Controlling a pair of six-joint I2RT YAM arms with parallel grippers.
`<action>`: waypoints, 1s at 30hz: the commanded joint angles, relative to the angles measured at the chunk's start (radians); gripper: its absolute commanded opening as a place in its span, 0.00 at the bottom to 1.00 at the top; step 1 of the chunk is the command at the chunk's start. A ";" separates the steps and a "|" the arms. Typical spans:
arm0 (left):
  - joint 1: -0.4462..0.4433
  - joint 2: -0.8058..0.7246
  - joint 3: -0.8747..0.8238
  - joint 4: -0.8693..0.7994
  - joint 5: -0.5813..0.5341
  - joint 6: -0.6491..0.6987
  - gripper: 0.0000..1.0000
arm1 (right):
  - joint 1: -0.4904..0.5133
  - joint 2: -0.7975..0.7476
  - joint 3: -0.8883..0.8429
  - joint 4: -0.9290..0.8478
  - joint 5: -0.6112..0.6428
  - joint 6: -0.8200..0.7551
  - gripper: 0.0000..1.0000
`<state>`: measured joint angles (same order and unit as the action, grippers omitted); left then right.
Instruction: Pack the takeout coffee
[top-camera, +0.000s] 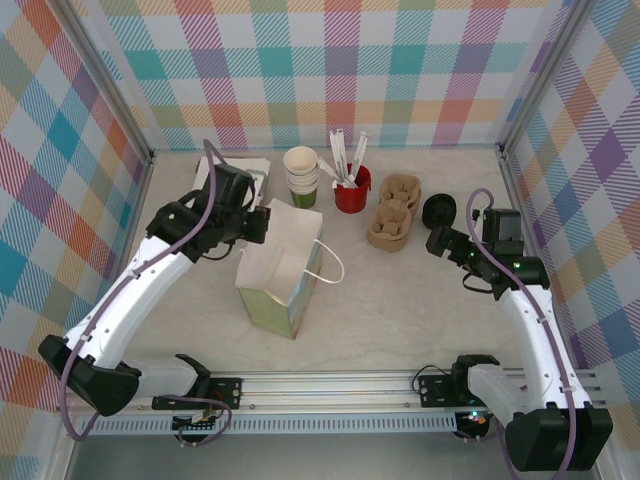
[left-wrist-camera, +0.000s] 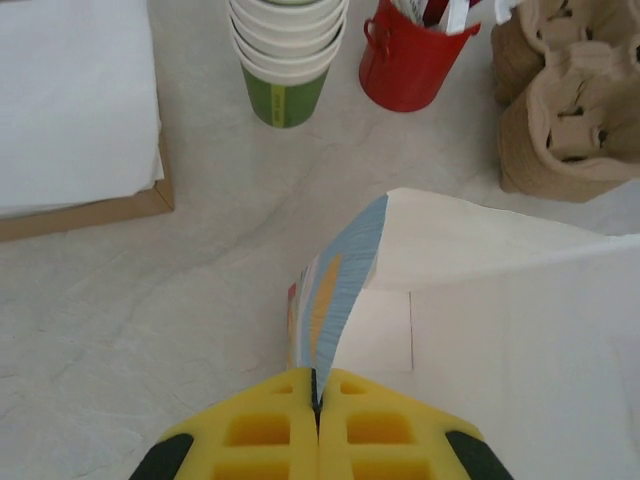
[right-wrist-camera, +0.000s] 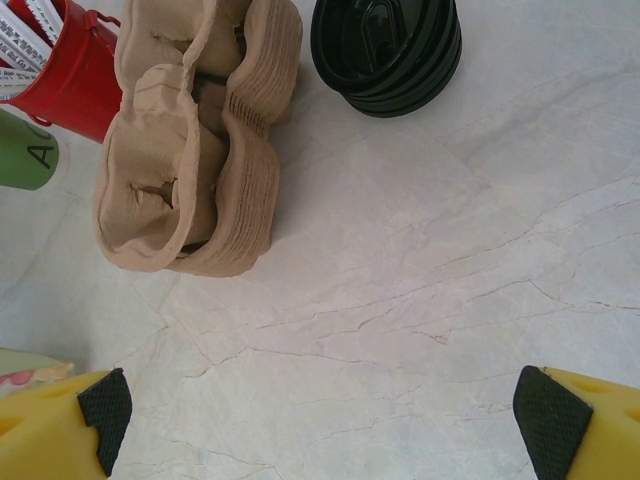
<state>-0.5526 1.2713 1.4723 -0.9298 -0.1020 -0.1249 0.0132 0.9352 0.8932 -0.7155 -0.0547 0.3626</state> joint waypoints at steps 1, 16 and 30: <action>-0.005 -0.010 0.080 -0.058 -0.033 -0.036 0.00 | -0.002 0.005 0.030 -0.010 -0.012 0.002 1.00; 0.357 0.045 0.462 -0.195 -0.082 0.053 0.00 | -0.002 -0.001 0.036 -0.034 -0.011 -0.010 1.00; 0.764 0.233 0.676 -0.197 -0.103 0.196 0.00 | -0.002 0.014 0.044 -0.030 -0.017 -0.012 1.00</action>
<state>0.1421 1.4834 2.1437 -1.1309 -0.2035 0.0368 0.0132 0.9390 0.8963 -0.7292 -0.0555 0.3588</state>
